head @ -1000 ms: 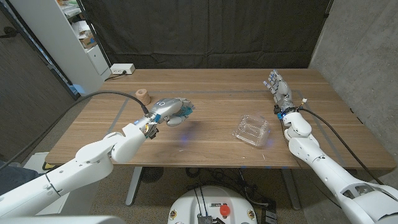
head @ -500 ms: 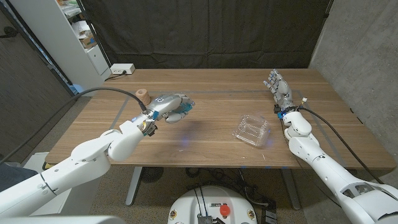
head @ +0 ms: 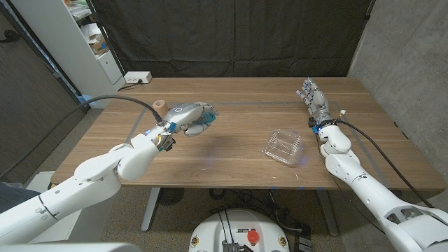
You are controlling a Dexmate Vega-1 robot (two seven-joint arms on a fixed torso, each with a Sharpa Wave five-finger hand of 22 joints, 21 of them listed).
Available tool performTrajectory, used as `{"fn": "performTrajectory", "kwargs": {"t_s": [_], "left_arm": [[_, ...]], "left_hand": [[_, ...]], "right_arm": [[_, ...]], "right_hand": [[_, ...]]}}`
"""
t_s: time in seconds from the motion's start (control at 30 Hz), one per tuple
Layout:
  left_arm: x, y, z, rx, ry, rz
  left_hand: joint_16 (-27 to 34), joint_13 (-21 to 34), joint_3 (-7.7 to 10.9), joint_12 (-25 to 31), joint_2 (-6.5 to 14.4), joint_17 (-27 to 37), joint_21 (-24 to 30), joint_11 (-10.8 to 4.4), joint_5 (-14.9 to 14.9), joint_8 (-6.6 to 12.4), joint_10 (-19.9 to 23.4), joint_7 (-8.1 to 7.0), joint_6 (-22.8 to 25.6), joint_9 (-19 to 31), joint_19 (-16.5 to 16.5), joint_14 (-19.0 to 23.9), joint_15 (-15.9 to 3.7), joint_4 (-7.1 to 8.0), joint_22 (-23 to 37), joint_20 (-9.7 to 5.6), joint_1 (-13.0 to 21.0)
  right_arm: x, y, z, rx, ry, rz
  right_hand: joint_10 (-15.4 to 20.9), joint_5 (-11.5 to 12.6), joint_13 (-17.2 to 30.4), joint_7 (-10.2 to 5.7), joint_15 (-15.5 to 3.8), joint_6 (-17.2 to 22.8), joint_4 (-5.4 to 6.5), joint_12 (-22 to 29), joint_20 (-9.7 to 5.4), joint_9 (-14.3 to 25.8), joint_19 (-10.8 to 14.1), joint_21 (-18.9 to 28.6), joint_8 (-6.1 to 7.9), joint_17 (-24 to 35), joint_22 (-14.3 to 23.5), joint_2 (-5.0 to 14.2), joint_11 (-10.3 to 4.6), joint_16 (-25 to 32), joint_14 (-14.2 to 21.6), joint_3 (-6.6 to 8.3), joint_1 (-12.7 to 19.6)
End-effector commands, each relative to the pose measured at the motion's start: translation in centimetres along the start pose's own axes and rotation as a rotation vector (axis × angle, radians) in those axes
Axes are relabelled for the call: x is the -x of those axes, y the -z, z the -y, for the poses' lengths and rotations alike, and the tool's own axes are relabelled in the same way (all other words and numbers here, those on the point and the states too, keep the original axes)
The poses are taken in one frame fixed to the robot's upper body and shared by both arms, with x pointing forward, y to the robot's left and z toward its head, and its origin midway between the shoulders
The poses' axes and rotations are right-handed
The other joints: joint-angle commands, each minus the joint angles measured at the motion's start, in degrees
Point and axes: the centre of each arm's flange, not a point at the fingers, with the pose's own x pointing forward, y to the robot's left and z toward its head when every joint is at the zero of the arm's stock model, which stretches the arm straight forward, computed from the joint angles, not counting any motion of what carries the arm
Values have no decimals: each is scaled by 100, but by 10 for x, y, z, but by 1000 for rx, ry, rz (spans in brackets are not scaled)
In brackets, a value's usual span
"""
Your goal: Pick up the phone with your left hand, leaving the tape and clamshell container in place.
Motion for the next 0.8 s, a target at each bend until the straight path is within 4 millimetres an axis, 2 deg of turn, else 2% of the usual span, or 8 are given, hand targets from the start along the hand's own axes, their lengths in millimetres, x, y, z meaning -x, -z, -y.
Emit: {"fn": "performTrajectory", "kwargs": {"t_s": [0.03, 0.5, 0.8], "left_arm": [[4, 1, -6, -3, -6, 4], [10, 6, -12, -3, -17, 9], [7, 10, -11, 15, -18, 27]], "left_hand": [[152, 23, 108, 15, 452, 845, 43, 6, 42, -20, 39, 3, 63, 7, 34, 776, -692, 110, -5, -18, 427], [135, 43, 111, 3, 453, 871, 92, 16, 54, -26, 31, 4, 73, 15, 14, 787, -690, 109, -12, -19, 421], [124, 54, 113, 0, 446, 884, 121, 19, 60, -32, 37, 12, 75, 18, 0, 795, -688, 102, -15, -17, 421]], "right_arm": [[1, 0, -5, 2, -3, -4], [2, -1, -16, 6, -7, 1], [6, -3, -21, 11, 2, 7]], "right_hand": [[60, -15, 13, 6, 16, 32, 8, -3, 2, 12, 35, -18, -14, 20, 20, 16, -7, 16, 43, -25, 24], [61, -17, 13, 16, 21, 34, 2, -4, 2, 12, 36, -18, -14, 21, 20, 26, -8, 16, 46, -30, 33], [60, -18, 13, 17, 23, 31, 0, -5, 2, 12, 37, -18, -15, 22, 20, 31, -7, 15, 46, -34, 35]]}}
